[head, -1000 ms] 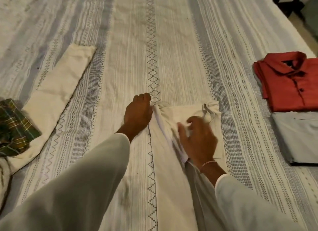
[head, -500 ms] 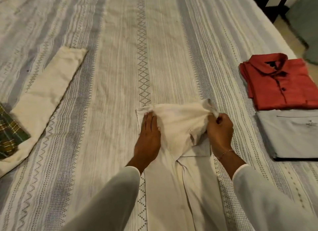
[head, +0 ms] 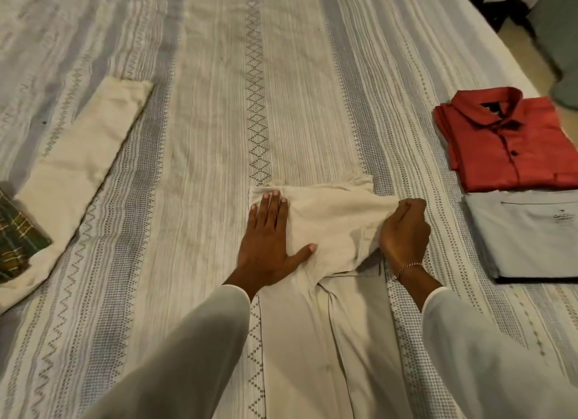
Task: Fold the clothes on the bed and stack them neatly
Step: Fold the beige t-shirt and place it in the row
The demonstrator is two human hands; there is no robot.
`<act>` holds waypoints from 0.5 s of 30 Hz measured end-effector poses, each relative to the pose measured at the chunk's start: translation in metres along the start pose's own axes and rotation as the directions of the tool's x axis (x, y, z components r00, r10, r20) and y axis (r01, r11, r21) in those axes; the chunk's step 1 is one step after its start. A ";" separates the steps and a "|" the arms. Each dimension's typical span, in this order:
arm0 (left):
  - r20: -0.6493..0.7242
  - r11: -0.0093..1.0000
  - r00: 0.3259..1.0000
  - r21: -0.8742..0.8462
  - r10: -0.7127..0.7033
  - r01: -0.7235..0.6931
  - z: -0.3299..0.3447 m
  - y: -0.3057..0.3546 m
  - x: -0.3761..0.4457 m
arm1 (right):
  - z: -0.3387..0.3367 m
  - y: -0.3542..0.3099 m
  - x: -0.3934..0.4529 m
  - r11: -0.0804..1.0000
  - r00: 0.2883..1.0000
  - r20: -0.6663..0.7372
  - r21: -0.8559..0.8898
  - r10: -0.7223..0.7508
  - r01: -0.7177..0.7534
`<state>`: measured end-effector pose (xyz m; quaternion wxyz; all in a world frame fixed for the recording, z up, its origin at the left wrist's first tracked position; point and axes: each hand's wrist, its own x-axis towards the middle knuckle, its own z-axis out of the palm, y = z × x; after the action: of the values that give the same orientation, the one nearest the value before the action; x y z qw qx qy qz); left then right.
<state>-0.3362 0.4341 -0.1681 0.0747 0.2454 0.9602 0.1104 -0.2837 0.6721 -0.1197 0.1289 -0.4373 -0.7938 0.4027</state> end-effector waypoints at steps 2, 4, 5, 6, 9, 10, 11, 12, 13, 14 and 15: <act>0.035 0.999 0.999 0.033 -0.002 0.001 -0.003 0.004 -0.001 | 0.001 0.009 0.003 0.998 0.997 0.069 -0.059 0.035 -0.031; 0.050 0.998 0.999 0.063 0.000 -0.003 -0.006 0.008 -0.002 | 0.003 0.013 0.002 0.990 0.988 0.137 -0.130 0.072 -0.054; 0.055 0.997 0.998 0.071 0.005 -0.009 -0.007 0.011 -0.003 | 0.005 0.014 0.003 0.983 0.985 0.152 -0.175 0.084 -0.056; 0.059 0.997 0.998 0.071 0.010 -0.014 -0.008 0.014 -0.003 | 0.006 0.014 0.002 0.978 0.983 0.164 -0.201 0.082 -0.048; 0.092 0.998 0.996 0.063 0.018 -0.024 -0.008 0.024 -0.010 | 0.005 0.016 0.002 0.992 0.972 0.236 -0.129 0.017 0.014; 0.109 0.997 0.994 0.065 0.025 -0.032 -0.007 0.026 -0.012 | 0.002 0.015 0.002 0.997 0.964 0.267 -0.074 -0.015 0.037; 0.126 0.996 0.991 0.072 0.036 -0.045 -0.008 0.027 -0.013 | -0.001 0.015 0.004 0.998 0.956 0.289 -0.024 -0.047 0.057; 0.136 0.995 0.989 0.081 0.052 -0.063 -0.008 0.027 -0.013 | -0.006 0.013 0.006 0.997 0.948 0.310 0.017 -0.074 0.072; 0.140 0.993 0.988 0.087 0.065 -0.078 -0.008 0.026 -0.013 | -0.010 0.013 0.010 0.996 0.940 0.332 0.060 -0.082 0.066; 0.142 0.992 0.987 0.090 0.077 -0.090 -0.008 0.027 -0.014 | -0.016 0.013 0.014 0.993 0.931 0.358 0.115 -0.076 0.037; 0.144 0.991 0.986 0.085 0.089 -0.102 -0.009 0.026 -0.014 | -0.020 0.015 0.017 0.984 0.918 0.392 0.177 -0.057 -0.014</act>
<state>-0.3135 0.4479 -0.1511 0.1249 0.3014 0.9438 0.0521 -0.2736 0.7011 -0.1206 0.0085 -0.3249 -0.7694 0.5500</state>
